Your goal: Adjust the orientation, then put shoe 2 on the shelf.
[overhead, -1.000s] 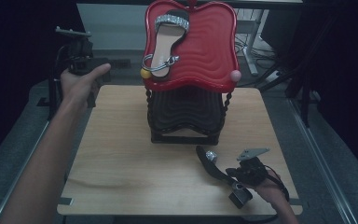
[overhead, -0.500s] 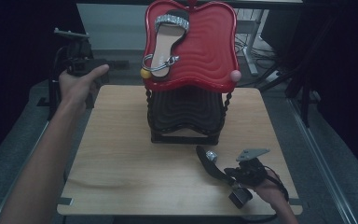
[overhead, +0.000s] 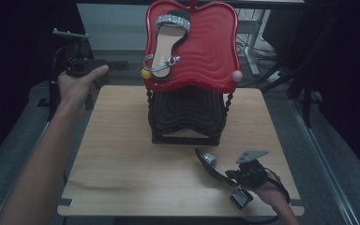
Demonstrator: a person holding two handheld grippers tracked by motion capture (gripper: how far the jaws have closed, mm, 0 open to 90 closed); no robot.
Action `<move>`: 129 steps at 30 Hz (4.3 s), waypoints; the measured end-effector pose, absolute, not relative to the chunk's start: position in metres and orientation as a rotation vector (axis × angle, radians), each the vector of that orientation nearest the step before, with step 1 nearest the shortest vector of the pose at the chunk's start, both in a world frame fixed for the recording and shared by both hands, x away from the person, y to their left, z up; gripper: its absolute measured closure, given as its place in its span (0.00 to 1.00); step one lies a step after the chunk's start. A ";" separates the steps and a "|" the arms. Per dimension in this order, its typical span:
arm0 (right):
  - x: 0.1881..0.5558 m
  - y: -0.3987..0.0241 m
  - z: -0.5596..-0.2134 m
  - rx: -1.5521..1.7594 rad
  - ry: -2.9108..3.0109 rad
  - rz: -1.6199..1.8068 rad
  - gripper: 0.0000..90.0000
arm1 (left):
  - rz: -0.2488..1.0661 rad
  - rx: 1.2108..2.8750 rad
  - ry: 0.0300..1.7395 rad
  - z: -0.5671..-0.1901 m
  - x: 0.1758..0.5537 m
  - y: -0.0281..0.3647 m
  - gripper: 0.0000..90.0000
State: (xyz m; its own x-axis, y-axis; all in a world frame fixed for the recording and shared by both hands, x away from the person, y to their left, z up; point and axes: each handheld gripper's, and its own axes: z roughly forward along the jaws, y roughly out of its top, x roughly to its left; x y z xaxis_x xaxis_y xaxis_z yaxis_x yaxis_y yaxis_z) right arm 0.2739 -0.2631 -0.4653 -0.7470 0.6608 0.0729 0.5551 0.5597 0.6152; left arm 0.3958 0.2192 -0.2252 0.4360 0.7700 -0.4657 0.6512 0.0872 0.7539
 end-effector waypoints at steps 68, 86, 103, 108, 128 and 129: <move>0.283 -0.208 -0.454 0.706 2.856 0.662 0.31 | 0.146 1.601 1.271 -0.236 0.391 0.240 0.28; 0.287 -0.196 -0.499 0.632 2.990 0.195 0.37 | 0.143 1.606 1.276 -0.237 0.391 0.236 0.28; 0.296 -0.206 -0.490 0.811 3.055 0.415 0.47 | 0.141 1.598 1.290 -0.240 0.391 0.239 0.28; 0.299 -0.223 -0.474 0.924 3.037 0.640 0.47 | 0.141 1.597 1.291 -0.239 0.391 0.239 0.28; 0.291 -0.350 -0.459 1.369 2.713 1.242 0.47 | 0.140 1.588 1.285 -0.238 0.388 0.239 0.28; 0.291 -0.356 -0.458 1.386 2.694 1.267 0.47 | 0.140 1.589 1.284 -0.238 0.388 0.239 0.28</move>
